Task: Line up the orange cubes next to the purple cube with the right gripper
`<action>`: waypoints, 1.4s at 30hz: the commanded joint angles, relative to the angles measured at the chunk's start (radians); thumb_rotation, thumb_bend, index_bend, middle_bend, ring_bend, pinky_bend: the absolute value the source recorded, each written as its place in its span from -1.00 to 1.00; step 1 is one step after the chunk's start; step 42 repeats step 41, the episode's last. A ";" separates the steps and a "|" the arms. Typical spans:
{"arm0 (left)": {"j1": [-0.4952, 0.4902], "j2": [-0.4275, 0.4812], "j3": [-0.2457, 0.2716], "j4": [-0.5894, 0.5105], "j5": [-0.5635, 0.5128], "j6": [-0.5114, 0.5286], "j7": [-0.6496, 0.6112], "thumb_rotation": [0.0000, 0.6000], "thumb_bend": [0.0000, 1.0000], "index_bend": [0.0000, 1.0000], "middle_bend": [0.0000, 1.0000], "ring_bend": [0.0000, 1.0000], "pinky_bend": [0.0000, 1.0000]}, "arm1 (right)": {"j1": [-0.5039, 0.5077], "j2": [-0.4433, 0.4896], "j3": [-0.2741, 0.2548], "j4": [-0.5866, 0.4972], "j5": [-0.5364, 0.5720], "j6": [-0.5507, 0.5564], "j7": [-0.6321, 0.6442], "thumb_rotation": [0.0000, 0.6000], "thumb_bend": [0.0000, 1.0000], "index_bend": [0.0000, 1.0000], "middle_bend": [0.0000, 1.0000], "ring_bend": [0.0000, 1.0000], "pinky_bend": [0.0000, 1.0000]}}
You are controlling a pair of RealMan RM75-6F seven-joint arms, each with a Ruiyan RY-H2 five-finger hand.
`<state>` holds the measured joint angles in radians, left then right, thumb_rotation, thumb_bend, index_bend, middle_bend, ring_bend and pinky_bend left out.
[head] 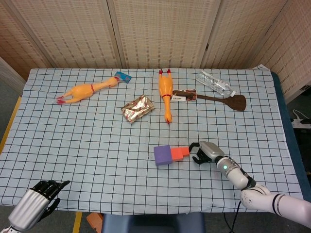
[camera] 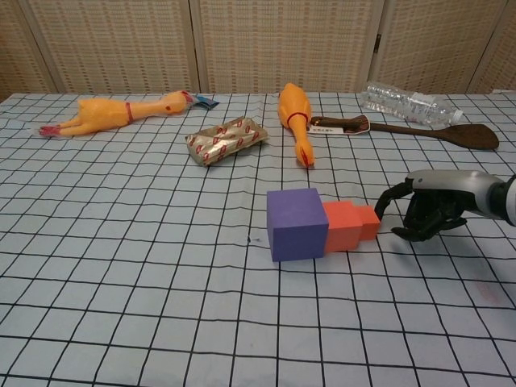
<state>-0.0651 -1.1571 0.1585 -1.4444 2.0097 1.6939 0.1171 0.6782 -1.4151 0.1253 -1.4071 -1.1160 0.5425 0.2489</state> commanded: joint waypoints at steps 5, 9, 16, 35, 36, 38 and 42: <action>0.000 0.000 0.000 0.001 0.001 0.001 -0.001 1.00 -0.10 -0.59 -0.24 -0.33 -0.15 | 0.000 -0.008 0.001 0.007 -0.014 0.003 0.014 1.00 -0.22 -0.28 0.89 0.79 0.94; 0.001 0.000 0.001 0.001 0.002 0.002 -0.001 1.00 -0.10 -0.59 -0.25 -0.33 -0.15 | -0.003 -0.005 -0.003 0.006 -0.025 0.008 0.018 1.00 -0.22 -0.28 0.89 0.79 0.94; 0.001 0.000 0.001 0.003 0.002 0.004 -0.003 1.00 -0.10 -0.59 -0.24 -0.33 -0.15 | -0.028 0.034 -0.033 -0.013 -0.045 0.071 -0.049 1.00 -0.22 -0.39 0.89 0.79 0.94; -0.011 -0.003 -0.005 0.001 -0.021 -0.031 -0.005 1.00 -0.10 -0.59 -0.25 -0.33 -0.15 | -0.299 -0.069 -0.049 0.125 -0.172 0.825 -0.427 1.00 -0.58 -0.38 0.00 -0.20 0.52; -0.012 -0.003 -0.005 -0.001 -0.024 -0.034 -0.003 1.00 -0.10 -0.59 -0.25 -0.33 -0.15 | -0.305 -0.075 -0.048 0.138 -0.174 0.833 -0.428 1.00 -0.58 -0.38 -0.04 -0.24 0.49; -0.012 -0.004 -0.006 -0.004 -0.028 -0.038 0.002 1.00 -0.10 -0.59 -0.24 -0.33 -0.15 | -0.316 -0.085 -0.043 0.165 -0.179 0.845 -0.423 1.00 -0.58 -0.38 -0.12 -0.35 0.44; -0.012 -0.006 -0.006 -0.006 -0.028 -0.041 0.011 1.00 -0.10 -0.59 -0.24 -0.33 -0.15 | -0.327 -0.090 -0.042 0.187 -0.192 0.850 -0.402 1.00 -0.58 -0.38 -0.14 -0.37 0.43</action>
